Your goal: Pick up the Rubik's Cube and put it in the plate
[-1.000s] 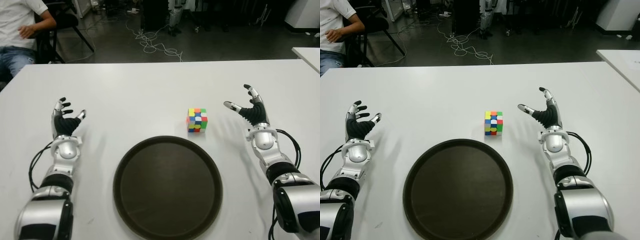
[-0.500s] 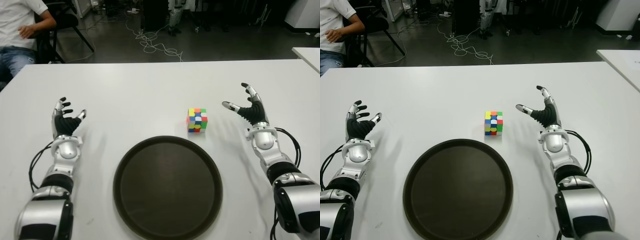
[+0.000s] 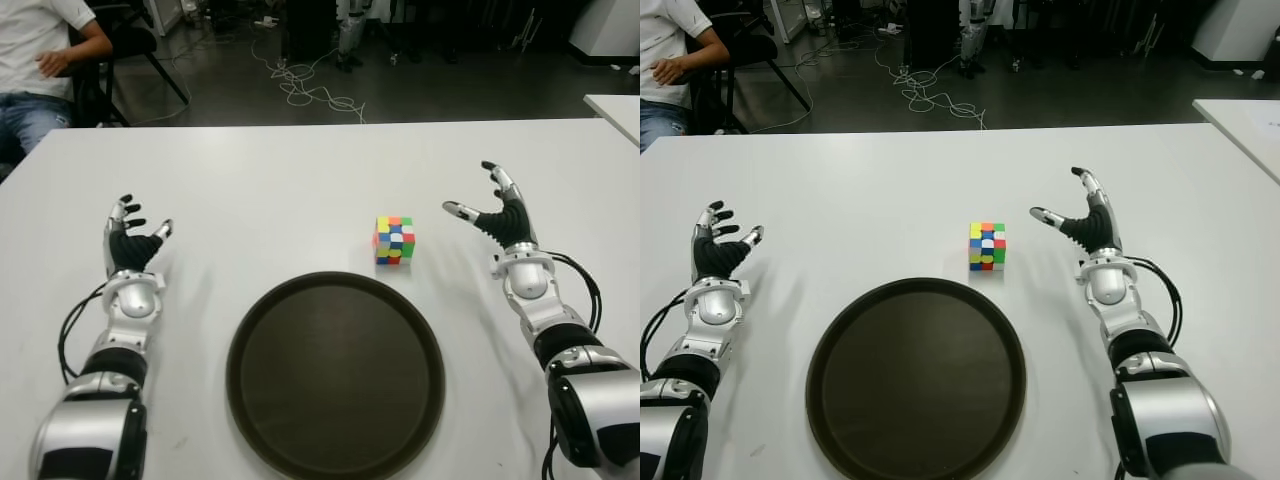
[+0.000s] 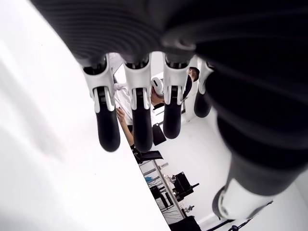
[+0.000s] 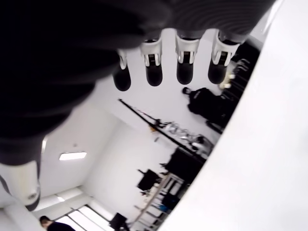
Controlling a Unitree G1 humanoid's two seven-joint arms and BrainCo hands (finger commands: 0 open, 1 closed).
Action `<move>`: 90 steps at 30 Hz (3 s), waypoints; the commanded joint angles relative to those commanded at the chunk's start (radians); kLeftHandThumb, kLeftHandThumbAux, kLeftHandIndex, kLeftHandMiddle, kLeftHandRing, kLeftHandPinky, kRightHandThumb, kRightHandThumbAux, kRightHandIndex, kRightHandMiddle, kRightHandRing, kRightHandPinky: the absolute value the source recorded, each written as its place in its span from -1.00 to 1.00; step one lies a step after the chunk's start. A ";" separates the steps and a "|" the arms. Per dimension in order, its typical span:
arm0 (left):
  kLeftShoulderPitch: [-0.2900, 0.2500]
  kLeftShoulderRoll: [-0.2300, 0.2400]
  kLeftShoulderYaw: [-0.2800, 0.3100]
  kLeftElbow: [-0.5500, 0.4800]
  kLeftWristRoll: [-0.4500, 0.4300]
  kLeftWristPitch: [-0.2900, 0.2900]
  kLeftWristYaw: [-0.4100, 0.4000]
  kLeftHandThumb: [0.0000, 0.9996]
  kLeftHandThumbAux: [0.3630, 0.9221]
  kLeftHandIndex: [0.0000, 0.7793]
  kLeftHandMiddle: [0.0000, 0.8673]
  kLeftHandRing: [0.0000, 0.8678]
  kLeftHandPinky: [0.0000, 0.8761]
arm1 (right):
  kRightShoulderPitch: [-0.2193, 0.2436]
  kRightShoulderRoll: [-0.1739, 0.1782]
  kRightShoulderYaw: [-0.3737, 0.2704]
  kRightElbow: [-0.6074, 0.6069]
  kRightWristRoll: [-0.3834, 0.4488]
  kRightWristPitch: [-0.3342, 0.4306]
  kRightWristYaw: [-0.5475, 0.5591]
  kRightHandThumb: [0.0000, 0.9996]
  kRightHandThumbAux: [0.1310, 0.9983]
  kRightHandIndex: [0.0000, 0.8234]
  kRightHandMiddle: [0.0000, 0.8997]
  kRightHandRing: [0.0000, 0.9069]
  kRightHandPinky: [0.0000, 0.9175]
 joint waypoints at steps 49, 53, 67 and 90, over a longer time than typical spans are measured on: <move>-0.009 -0.014 -0.030 0.003 0.030 0.040 0.060 -0.63 0.48 -0.69 -0.56 -0.51 -0.36 | -0.059 -0.045 0.179 -0.160 -0.166 0.035 0.164 -1.00 0.01 -1.00 -1.00 -0.97 -0.86; -0.008 -0.015 -0.033 0.000 0.031 0.040 0.058 -0.65 0.47 -0.71 -0.56 -0.48 -0.31 | -0.074 -0.046 0.197 -0.162 -0.169 0.045 0.208 -1.00 0.12 -1.00 -1.00 -0.99 -0.96; -0.007 -0.015 -0.044 0.002 0.042 0.040 0.071 -0.68 0.47 -0.71 -0.56 -0.49 -0.32 | -0.133 -0.061 0.276 -0.140 -0.252 0.061 0.261 -1.00 0.15 -0.94 -1.00 -0.99 -1.00; -0.006 -0.019 -0.041 -0.009 0.034 0.051 0.063 -0.68 0.47 -0.70 -0.49 -0.40 -0.23 | -0.188 -0.032 0.387 -0.131 -0.332 0.173 0.347 -1.00 0.10 -1.00 -1.00 -1.00 -1.00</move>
